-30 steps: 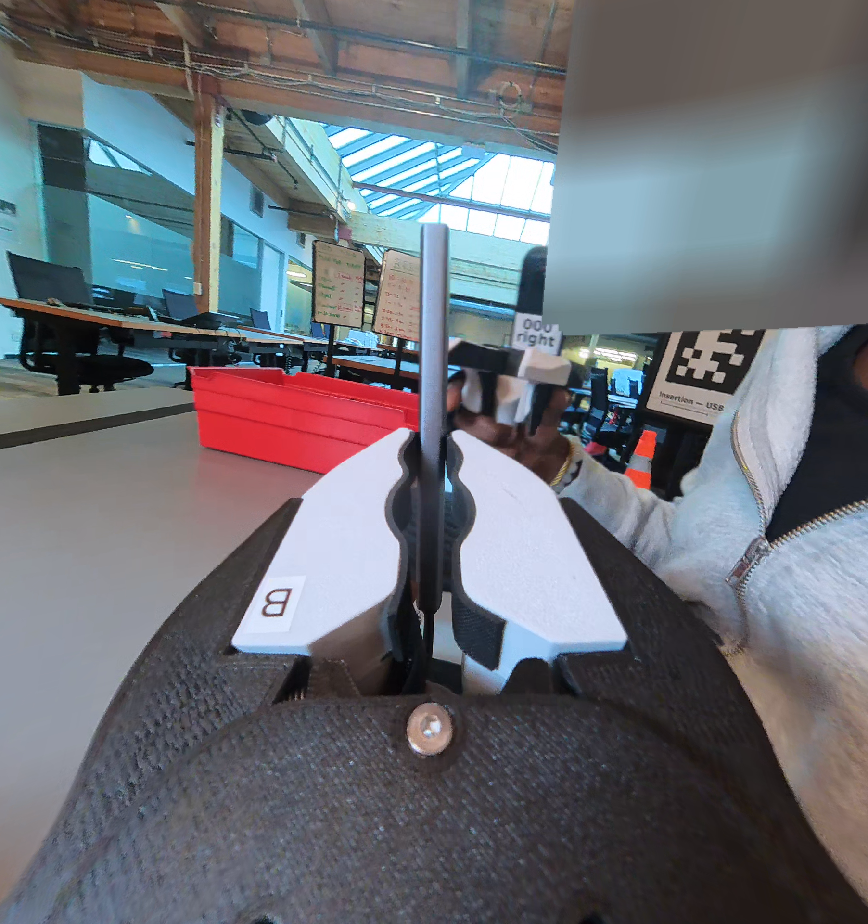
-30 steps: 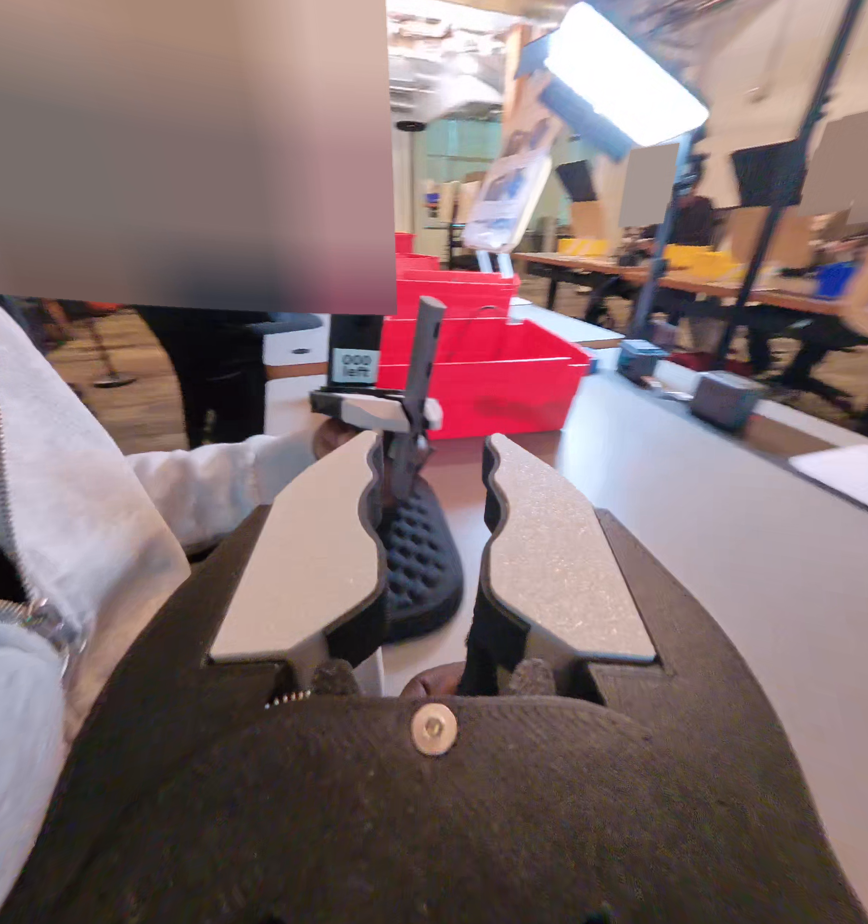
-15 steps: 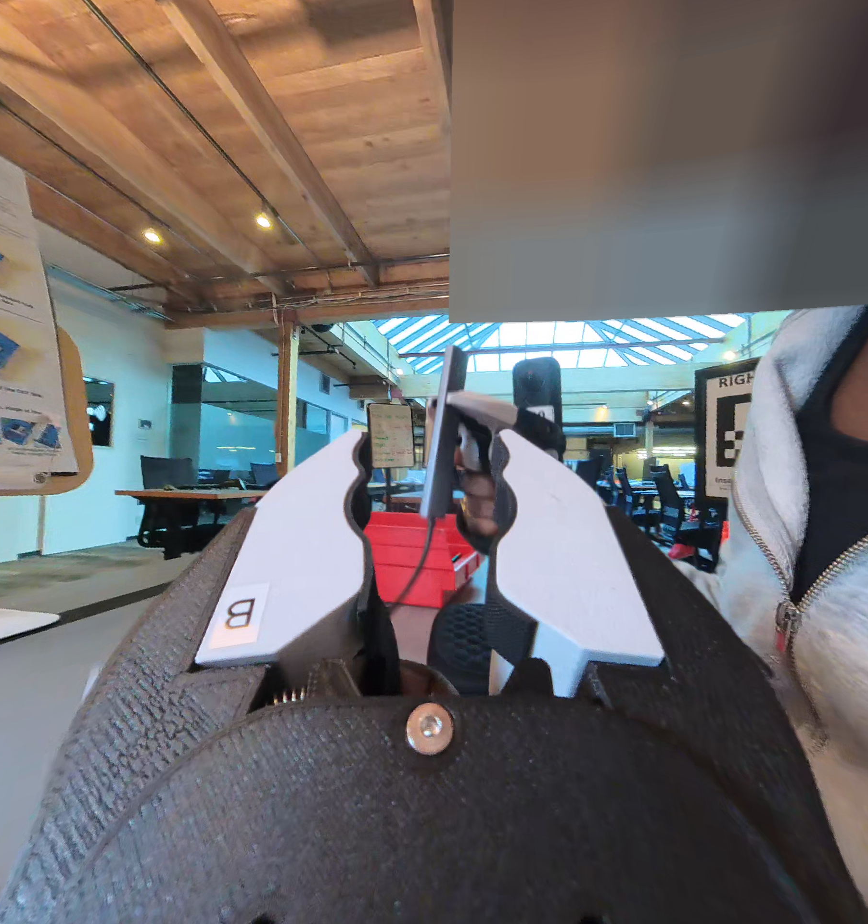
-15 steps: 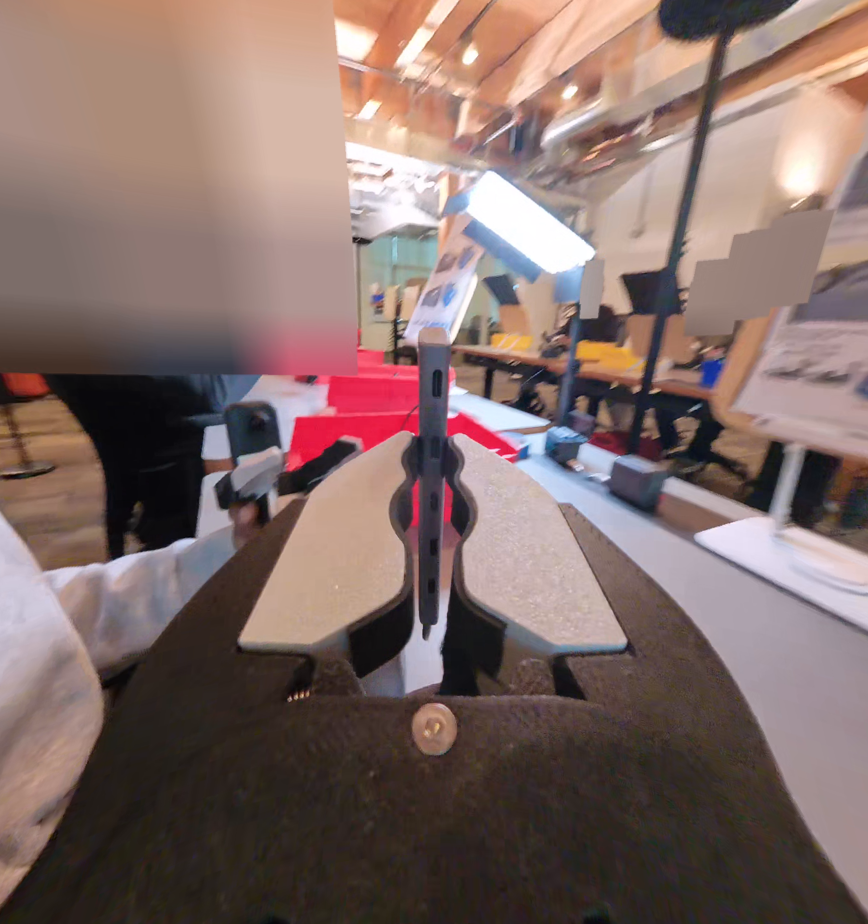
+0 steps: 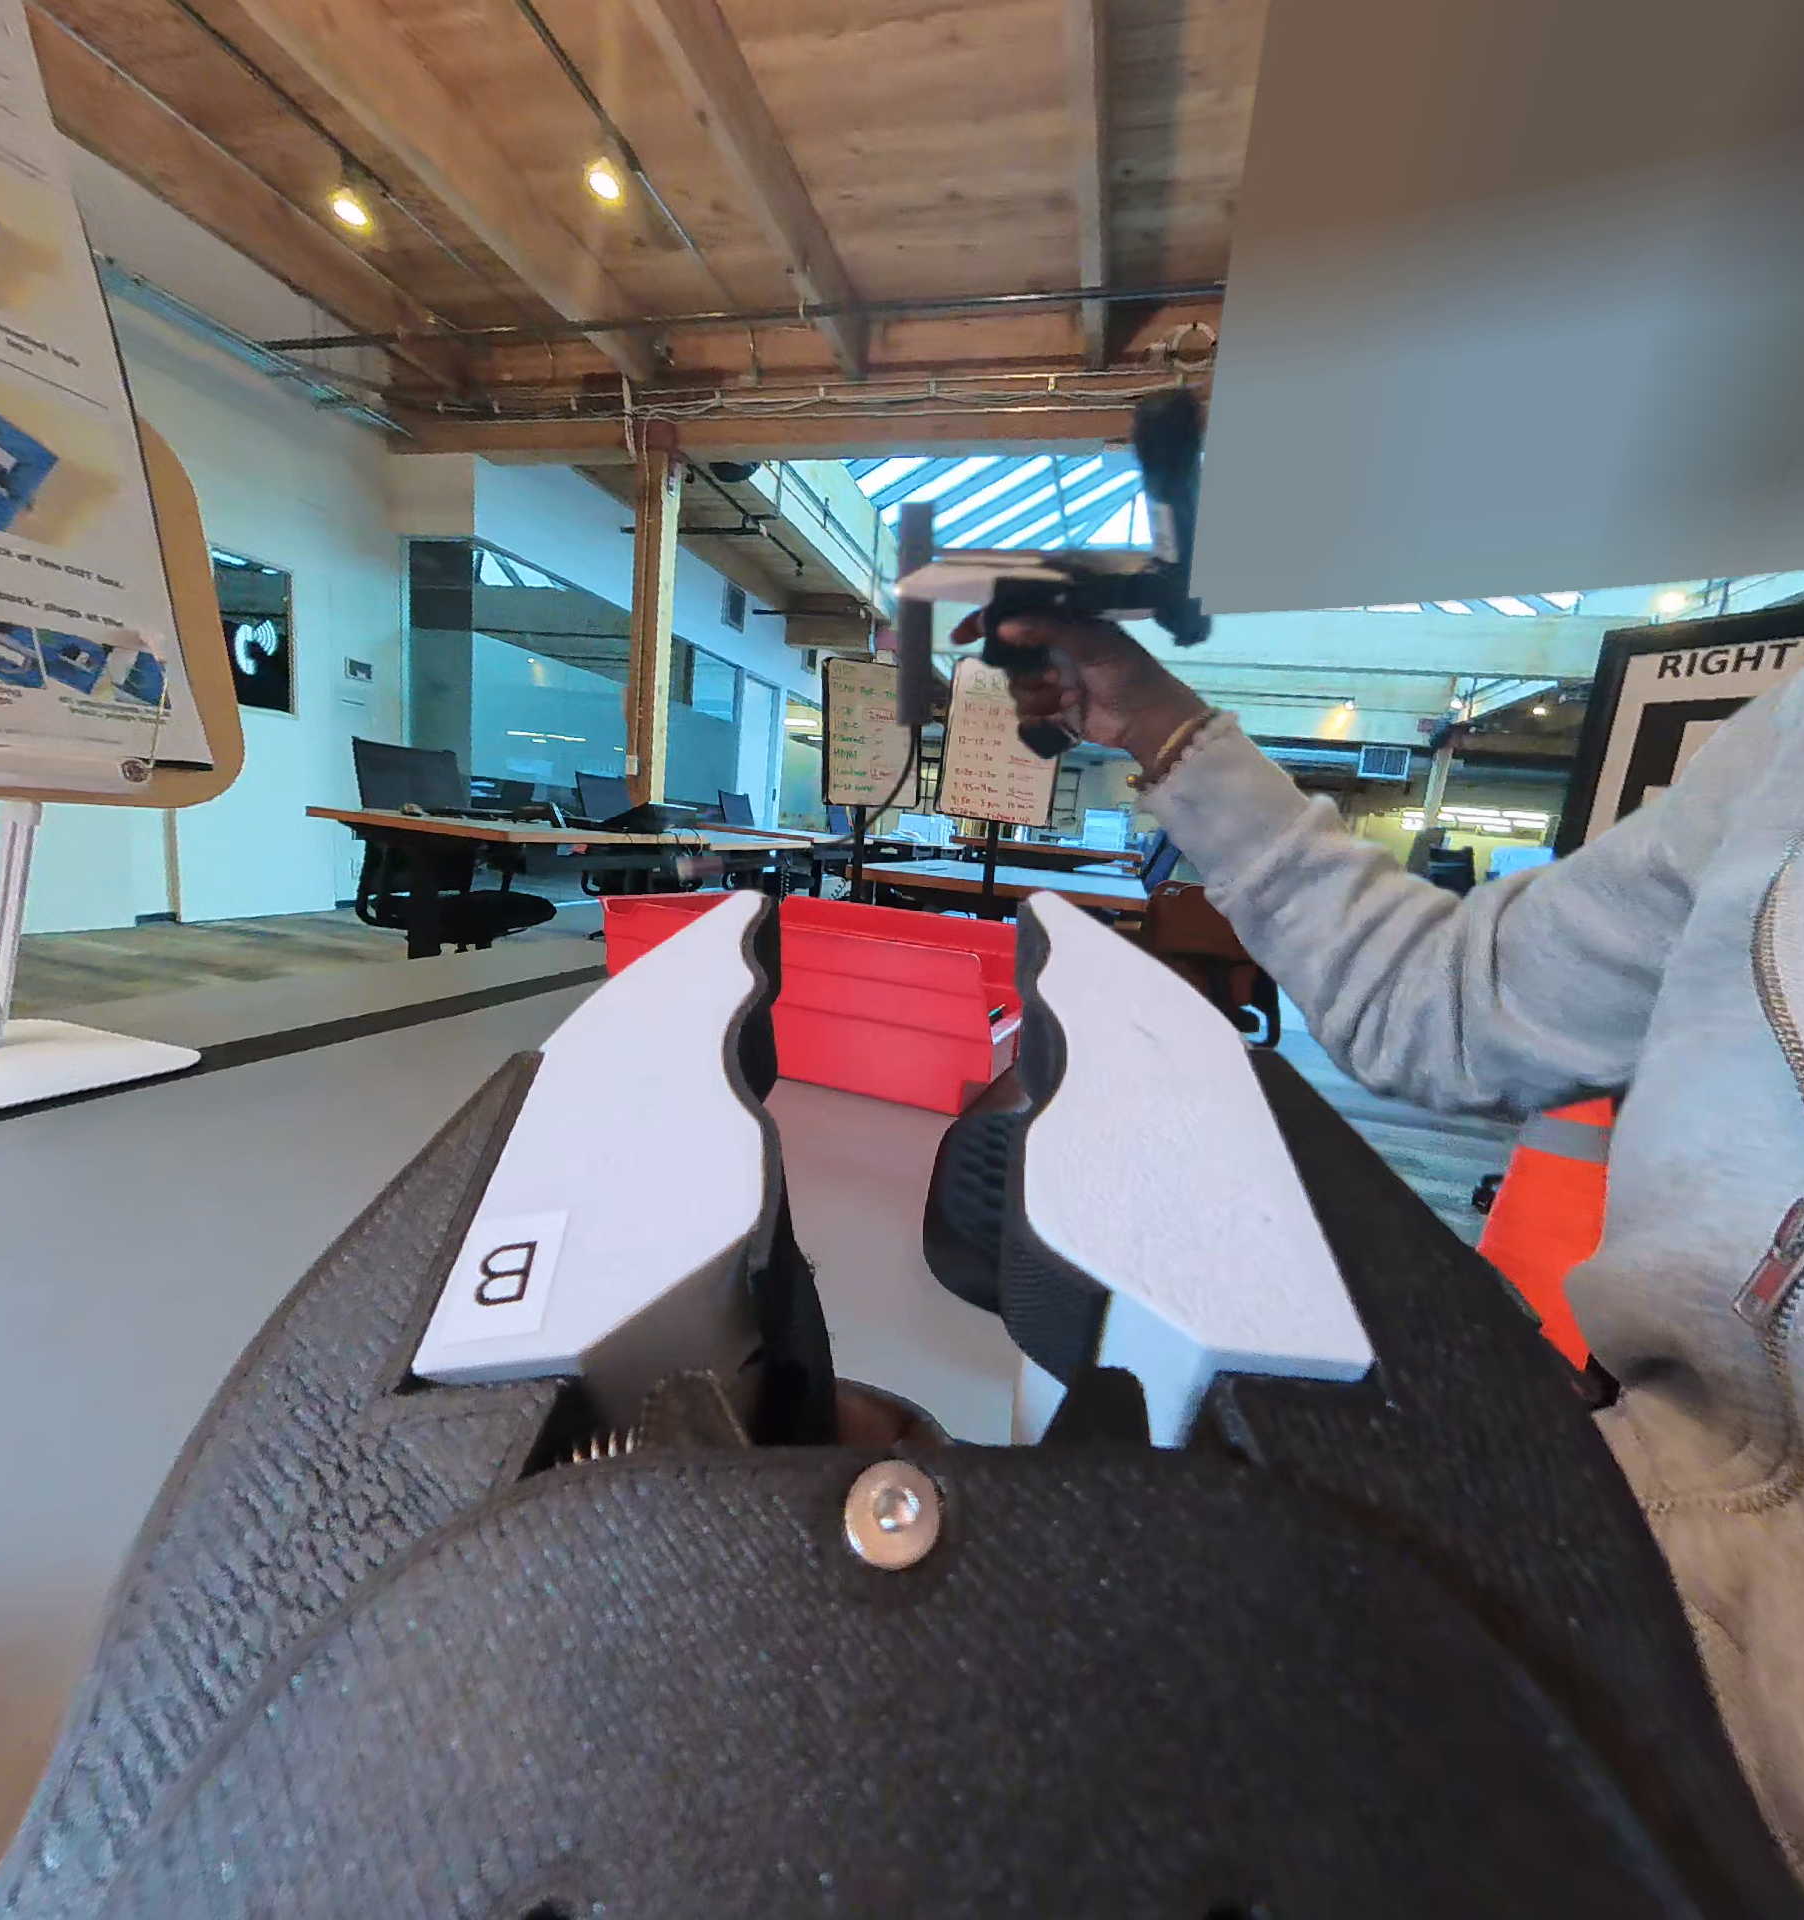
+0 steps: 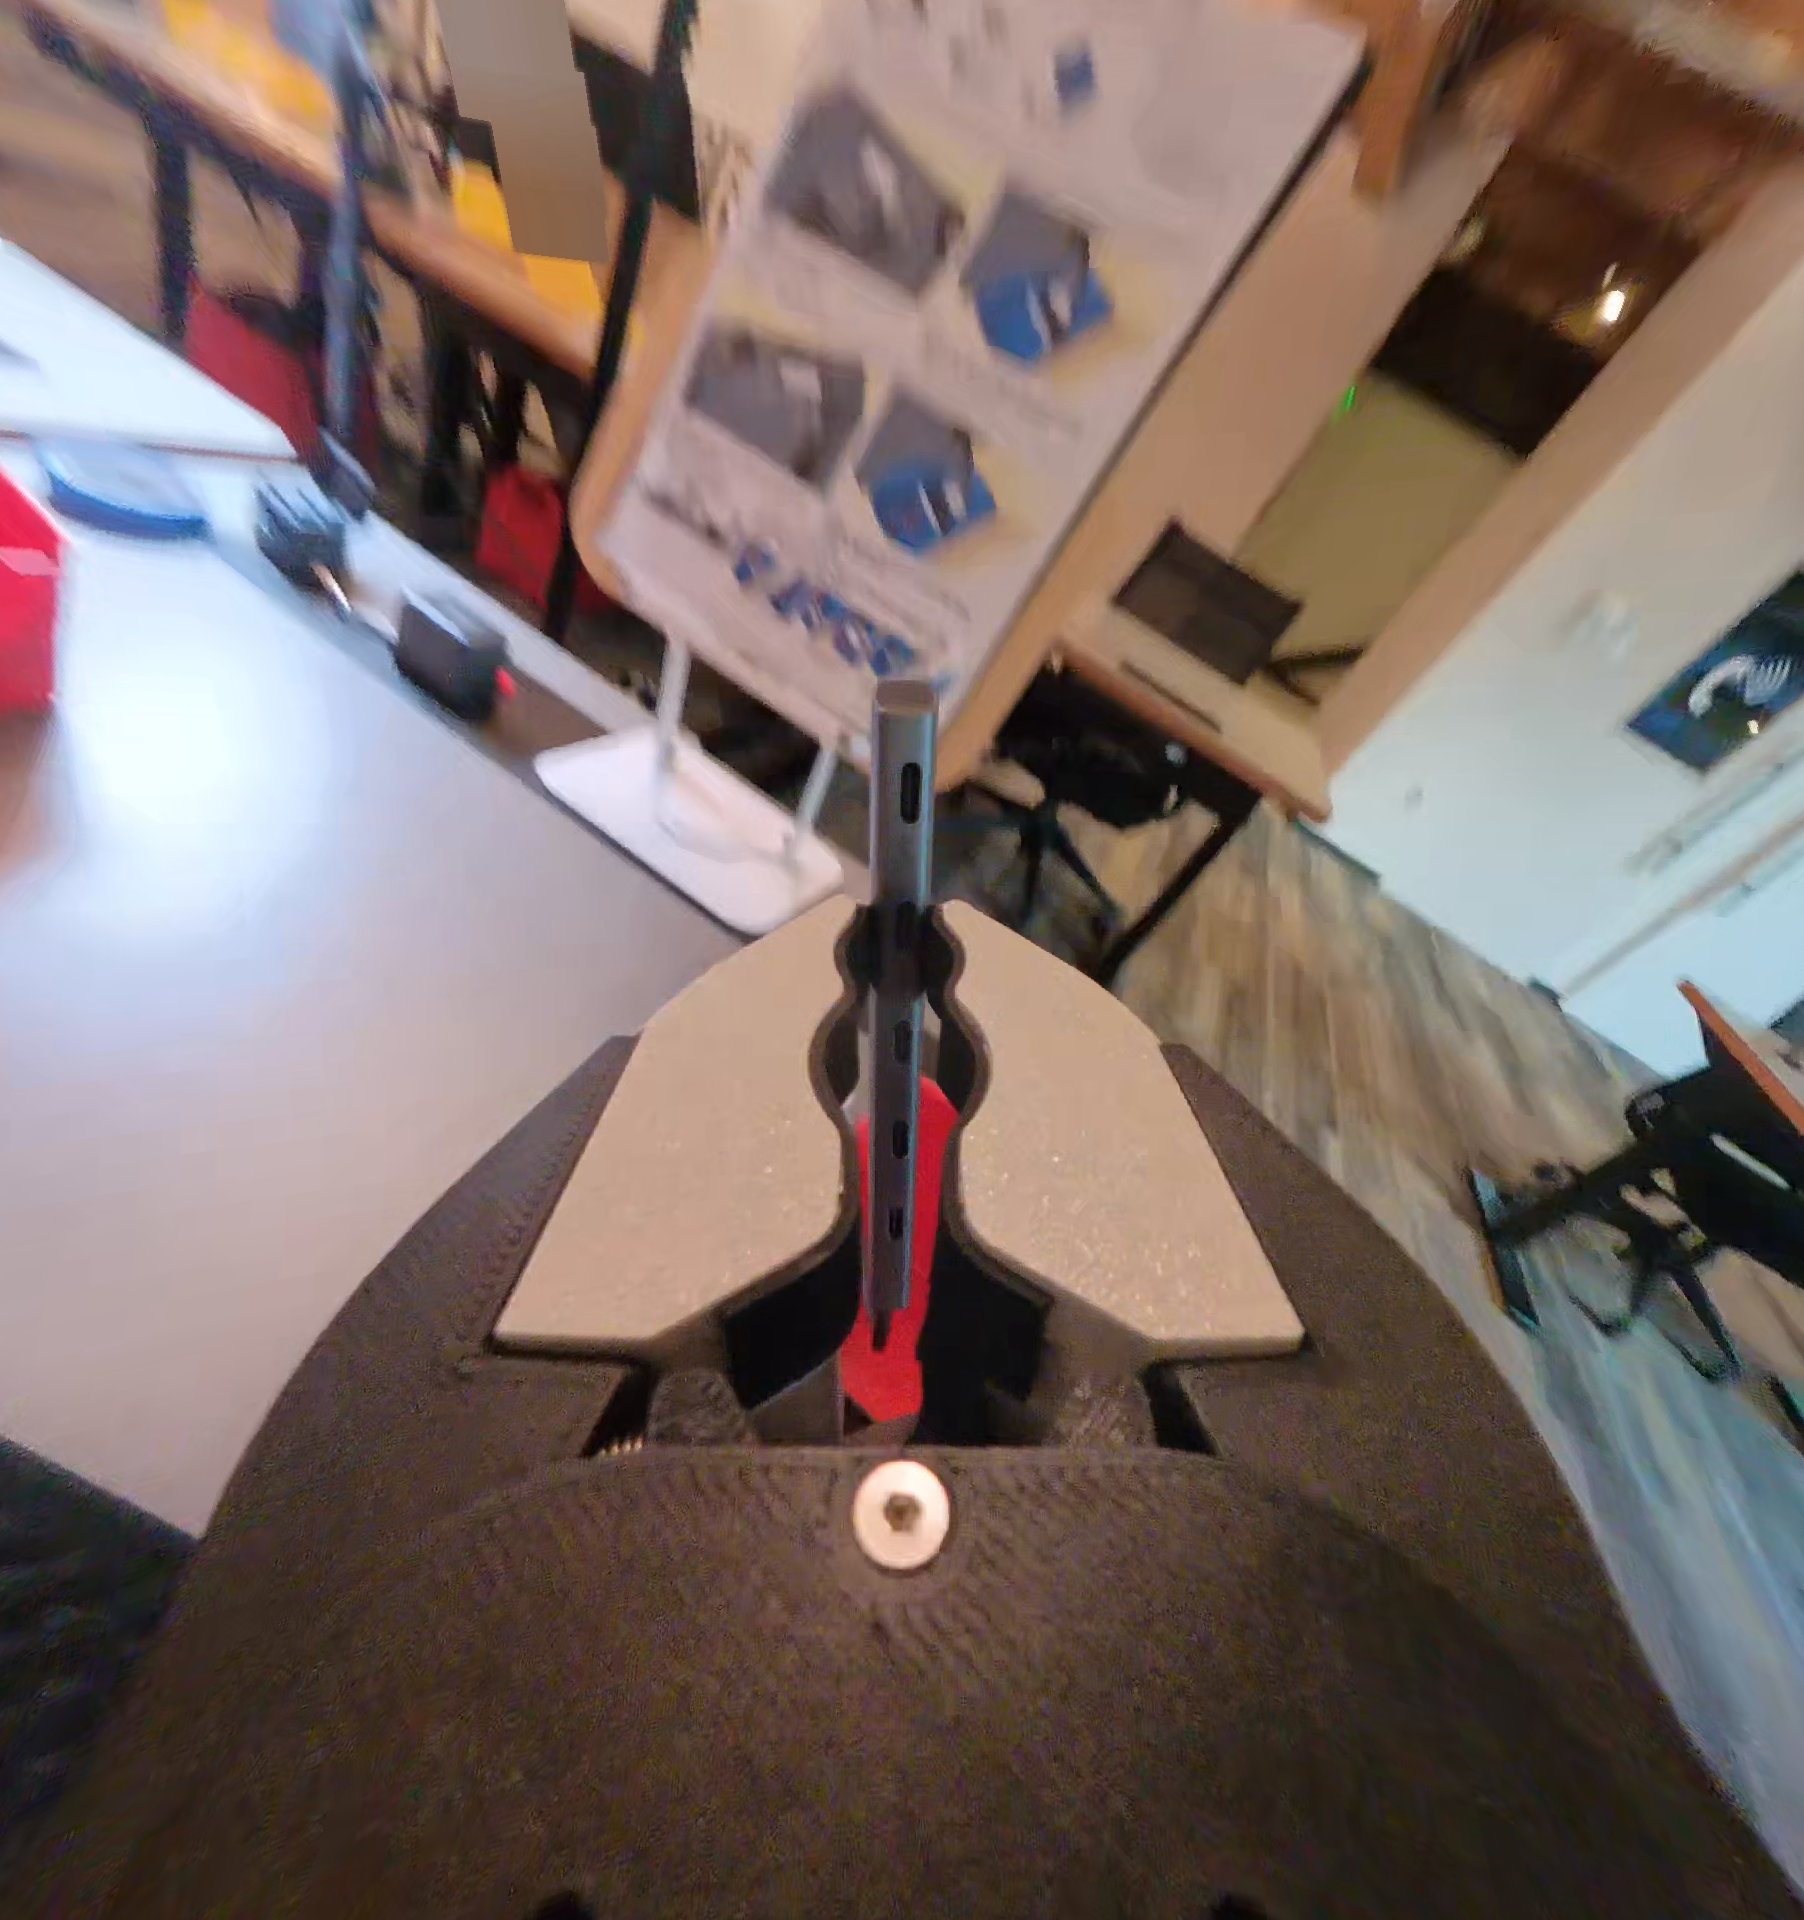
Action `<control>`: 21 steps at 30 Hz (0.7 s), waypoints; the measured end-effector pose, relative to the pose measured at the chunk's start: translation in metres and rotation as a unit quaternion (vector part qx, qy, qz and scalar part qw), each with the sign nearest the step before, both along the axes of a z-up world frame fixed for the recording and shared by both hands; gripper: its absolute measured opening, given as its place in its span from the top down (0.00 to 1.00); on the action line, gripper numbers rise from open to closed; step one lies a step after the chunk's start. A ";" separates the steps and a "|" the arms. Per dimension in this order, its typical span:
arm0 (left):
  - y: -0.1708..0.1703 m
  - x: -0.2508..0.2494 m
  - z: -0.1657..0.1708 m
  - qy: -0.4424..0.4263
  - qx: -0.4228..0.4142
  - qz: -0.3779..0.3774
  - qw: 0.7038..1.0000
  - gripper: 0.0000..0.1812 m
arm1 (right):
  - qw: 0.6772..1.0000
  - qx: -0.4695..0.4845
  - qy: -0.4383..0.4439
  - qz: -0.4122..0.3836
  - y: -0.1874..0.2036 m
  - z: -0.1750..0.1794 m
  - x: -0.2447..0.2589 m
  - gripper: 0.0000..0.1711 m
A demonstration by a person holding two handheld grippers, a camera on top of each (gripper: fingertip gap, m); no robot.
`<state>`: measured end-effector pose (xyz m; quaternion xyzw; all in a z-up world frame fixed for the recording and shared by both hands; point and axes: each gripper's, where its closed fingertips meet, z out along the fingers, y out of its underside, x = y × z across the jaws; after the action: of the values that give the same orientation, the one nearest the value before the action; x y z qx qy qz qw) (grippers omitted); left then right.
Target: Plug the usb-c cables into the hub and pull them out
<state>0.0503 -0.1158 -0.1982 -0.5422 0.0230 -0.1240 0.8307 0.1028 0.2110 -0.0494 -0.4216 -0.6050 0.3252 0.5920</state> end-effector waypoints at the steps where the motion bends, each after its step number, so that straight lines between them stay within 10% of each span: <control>1: 0.001 0.001 -0.001 0.003 -0.003 0.000 1.000 0.76 | 1.000 0.011 -0.026 -0.010 0.017 -0.011 -0.007 0.94; 12: 0.001 -0.003 -0.001 -0.014 -0.005 -0.004 1.000 0.76 | 0.917 0.187 -0.353 -0.015 0.121 -0.178 -0.055 0.94; 21: 0.001 -0.003 -0.001 -0.016 -0.005 -0.004 1.000 0.76 | 0.865 0.030 -0.502 0.009 0.124 -0.258 -0.056 0.93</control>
<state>0.0469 -0.1147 -0.1992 -0.5440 0.0109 -0.1359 0.8279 0.0466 0.3347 -0.3078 -0.5045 -0.8335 0.0568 0.2181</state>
